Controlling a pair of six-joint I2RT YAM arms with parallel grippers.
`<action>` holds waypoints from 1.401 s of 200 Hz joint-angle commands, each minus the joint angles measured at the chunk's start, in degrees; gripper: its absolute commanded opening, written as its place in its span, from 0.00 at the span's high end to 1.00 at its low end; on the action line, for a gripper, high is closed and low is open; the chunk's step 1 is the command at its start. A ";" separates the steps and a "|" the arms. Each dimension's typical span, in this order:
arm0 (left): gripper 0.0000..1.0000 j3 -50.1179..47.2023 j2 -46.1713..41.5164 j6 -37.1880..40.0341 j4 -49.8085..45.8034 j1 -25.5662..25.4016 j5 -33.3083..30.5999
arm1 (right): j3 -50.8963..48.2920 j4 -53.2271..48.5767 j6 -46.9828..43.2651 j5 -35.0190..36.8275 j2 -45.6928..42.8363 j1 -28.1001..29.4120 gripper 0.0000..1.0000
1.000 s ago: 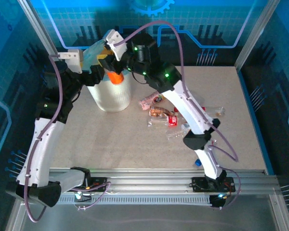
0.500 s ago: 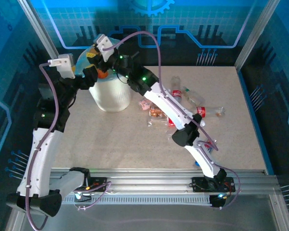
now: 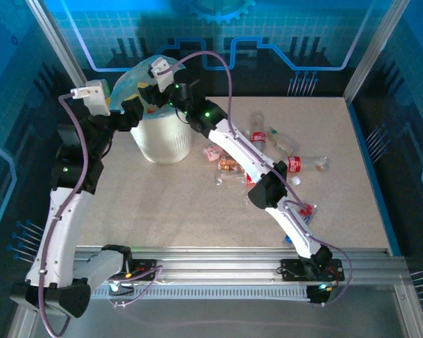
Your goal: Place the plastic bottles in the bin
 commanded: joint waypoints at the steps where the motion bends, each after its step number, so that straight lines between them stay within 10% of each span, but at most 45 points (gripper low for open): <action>1: 0.13 -0.64 0.31 -1.48 1.70 0.98 0.97 | 0.41 -1.10 2.15 1.42 0.32 -0.21 0.39; 114: 0.20 2.71 3.32 -1.40 -2.43 0.74 3.98 | 1.90 -14.56 4.70 -3.81 -10.86 0.15 0.38; 155: 0.22 7.32 4.30 6.16 -6.14 -10.00 -1.27 | -2.36 -32.86 12.65 -3.22 -23.06 -2.51 0.39; 218: 0.26 8.86 8.19 9.37 -10.24 -30.12 -6.30 | -43.42 -40.86 18.63 4.13 -53.14 -7.89 0.33; 280: 0.26 17.68 24.20 14.43 -16.51 -45.91 -7.12 | -84.77 -41.96 32.60 5.57 -82.92 -27.41 0.43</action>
